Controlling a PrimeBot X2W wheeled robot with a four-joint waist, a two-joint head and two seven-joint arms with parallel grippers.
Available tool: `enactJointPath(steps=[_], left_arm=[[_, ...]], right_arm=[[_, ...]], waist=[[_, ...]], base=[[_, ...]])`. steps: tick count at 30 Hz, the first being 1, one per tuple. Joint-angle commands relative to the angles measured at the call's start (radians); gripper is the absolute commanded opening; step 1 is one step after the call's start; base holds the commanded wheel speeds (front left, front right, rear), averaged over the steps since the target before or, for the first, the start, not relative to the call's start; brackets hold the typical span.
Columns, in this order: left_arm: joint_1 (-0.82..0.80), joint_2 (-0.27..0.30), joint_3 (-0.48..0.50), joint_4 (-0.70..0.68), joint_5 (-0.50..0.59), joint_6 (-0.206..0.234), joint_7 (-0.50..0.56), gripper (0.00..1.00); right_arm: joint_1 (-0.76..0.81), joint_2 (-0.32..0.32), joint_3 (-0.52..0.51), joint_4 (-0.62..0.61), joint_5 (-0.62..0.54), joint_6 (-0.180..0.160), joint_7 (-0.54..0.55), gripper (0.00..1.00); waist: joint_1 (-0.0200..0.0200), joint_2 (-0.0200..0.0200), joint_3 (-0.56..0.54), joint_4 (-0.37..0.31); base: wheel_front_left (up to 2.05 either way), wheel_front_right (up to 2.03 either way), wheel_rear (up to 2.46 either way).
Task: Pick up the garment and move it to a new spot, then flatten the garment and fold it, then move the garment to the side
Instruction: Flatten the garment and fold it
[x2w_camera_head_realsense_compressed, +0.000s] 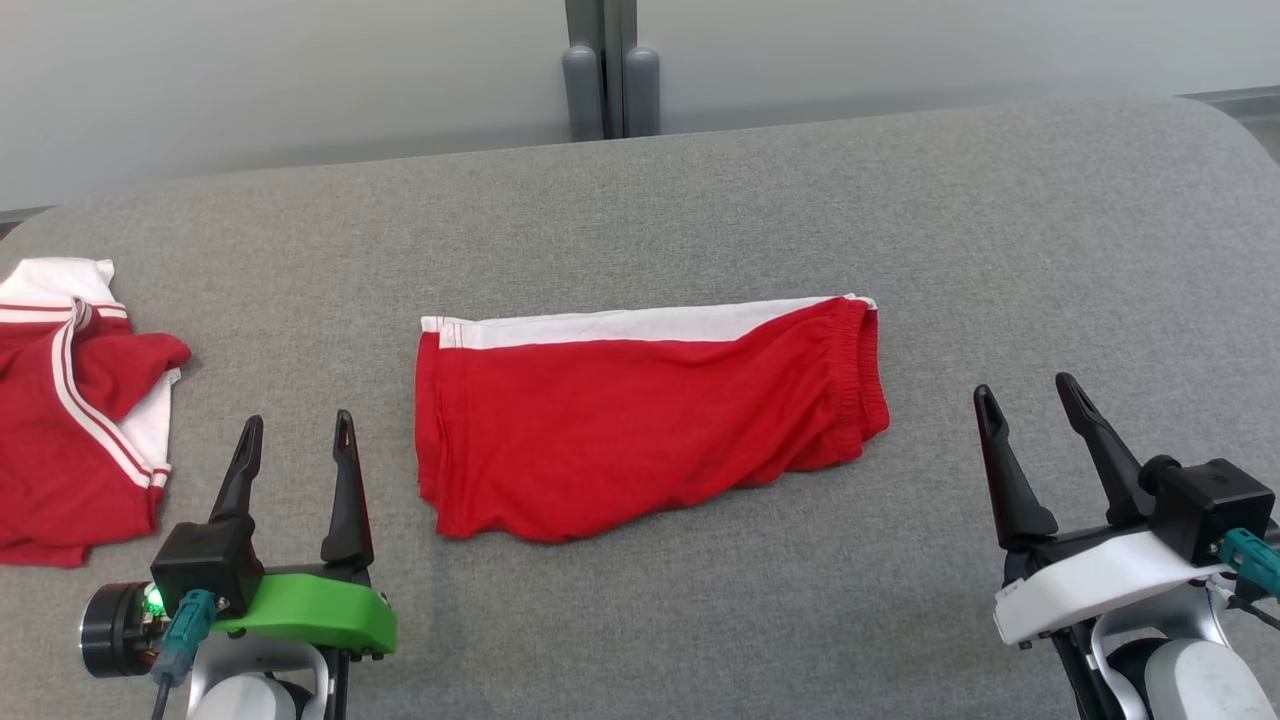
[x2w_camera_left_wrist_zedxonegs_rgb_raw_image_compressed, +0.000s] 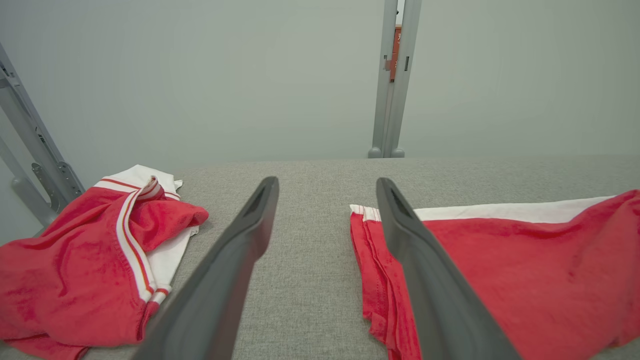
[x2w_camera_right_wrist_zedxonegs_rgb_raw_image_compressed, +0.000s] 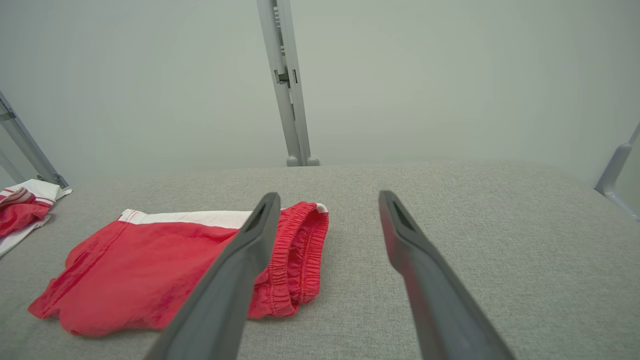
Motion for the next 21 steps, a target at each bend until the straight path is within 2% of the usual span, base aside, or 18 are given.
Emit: enactJointPath(steps=[1, 6, 12, 21], left_arm=[[0.014, 0.005, 0.0, -0.004, 0.01, 0.01, 0.003, 1.0], [-0.007, 0.003, -0.009, -0.015, 0.014, 0.011, 0.002, 1.0], [-0.074, -0.009, -0.035, -0.052, 0.031, 0.002, -0.003, 1.0], [-0.17, -0.032, -0.07, -0.071, 0.053, -0.016, -0.021, 1.0]], right_arm=[[0.012, -0.001, -0.004, -0.005, -0.004, -0.001, 0.006, 1.0], [0.01, 0.0, -0.014, -0.006, -0.008, -0.001, 0.014, 1.0], [-0.033, -0.023, -0.033, 0.027, 0.001, -0.001, 0.024, 1.0], [-0.157, -0.048, 0.038, 0.207, 0.031, -0.001, 0.004, 1.0]], waist=[[0.0, 0.0, 0.002, 0.001], [0.0, 0.0, 0.017, 0.012], [0.0, 0.0, 0.1, 0.064], [0.0, 0.0, 0.213, 0.135]], base=[[0.0, 0.0, 0.0], [0.0, 0.0, 0.0], [0.0, 0.0, 0.0], [0.0, 0.0, 0.0]])
